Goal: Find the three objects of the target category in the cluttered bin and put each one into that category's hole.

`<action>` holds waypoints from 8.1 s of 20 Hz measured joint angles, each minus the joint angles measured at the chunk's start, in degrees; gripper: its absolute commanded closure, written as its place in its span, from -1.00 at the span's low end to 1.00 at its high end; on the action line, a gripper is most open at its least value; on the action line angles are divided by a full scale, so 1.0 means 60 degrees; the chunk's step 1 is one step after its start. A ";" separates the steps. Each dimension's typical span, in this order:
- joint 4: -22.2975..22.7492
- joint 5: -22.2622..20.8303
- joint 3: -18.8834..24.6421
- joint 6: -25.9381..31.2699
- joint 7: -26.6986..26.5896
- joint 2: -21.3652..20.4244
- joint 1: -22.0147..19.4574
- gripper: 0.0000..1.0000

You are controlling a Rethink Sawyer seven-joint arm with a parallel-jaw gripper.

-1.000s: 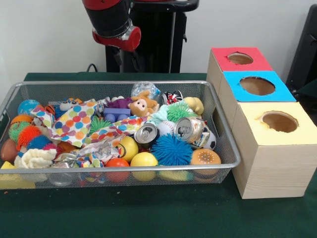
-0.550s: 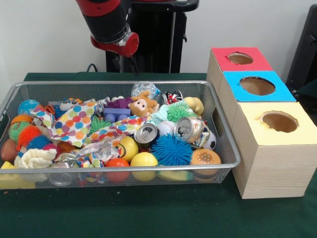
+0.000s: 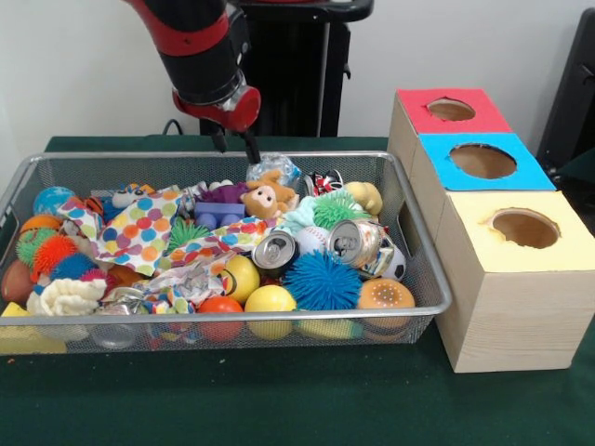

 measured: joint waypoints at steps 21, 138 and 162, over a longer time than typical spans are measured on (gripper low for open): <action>-0.0001 0.0002 -0.1103 -0.0631 0.0000 0.0107 0.0974 -1.00; 0.0163 0.2082 -0.3945 -0.2347 0.1645 0.0270 0.3931 -1.00; 0.0102 0.2137 -0.4691 -0.2347 0.1645 0.1174 0.5148 -1.00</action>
